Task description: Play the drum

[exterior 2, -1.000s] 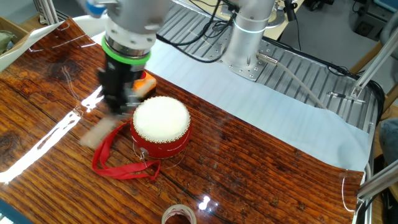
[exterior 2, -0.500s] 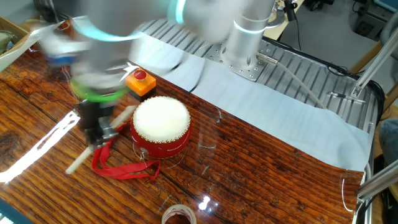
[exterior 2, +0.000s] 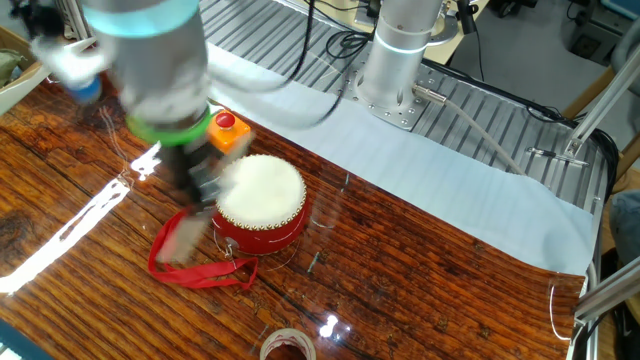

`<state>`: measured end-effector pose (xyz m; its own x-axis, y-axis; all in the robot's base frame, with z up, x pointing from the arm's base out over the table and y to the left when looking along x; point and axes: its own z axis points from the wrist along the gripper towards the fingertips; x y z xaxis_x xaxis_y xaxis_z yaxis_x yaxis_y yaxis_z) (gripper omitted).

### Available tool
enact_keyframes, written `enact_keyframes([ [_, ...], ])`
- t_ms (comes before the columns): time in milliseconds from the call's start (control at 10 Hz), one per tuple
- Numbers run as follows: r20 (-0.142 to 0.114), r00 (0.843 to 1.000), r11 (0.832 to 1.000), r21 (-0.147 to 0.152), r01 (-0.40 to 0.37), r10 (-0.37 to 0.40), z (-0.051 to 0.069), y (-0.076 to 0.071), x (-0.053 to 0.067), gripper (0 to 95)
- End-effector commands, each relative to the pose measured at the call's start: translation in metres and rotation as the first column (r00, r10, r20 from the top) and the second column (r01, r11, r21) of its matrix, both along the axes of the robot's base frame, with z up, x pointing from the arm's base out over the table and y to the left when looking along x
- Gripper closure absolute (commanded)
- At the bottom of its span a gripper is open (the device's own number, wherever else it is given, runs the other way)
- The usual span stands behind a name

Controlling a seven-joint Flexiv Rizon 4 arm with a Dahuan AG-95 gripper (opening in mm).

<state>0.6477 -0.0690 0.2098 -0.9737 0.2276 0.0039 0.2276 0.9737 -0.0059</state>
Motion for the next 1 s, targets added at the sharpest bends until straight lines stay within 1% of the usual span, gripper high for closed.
enact_keyframes([
  [100,0.004,1.000,0.999,0.037,-0.013,0.013,0.0106,0.0022,-0.0048,95.0],
  [200,-0.004,1.000,0.999,0.037,-0.014,0.014,0.0158,0.0031,-0.0075,95.0],
  [300,-0.005,1.000,0.999,0.041,-0.017,0.017,0.0187,0.0026,-0.0093,95.0],
  [1000,-0.008,1.000,0.999,0.038,-0.020,0.020,0.0192,0.0041,-0.0097,95.0],
])
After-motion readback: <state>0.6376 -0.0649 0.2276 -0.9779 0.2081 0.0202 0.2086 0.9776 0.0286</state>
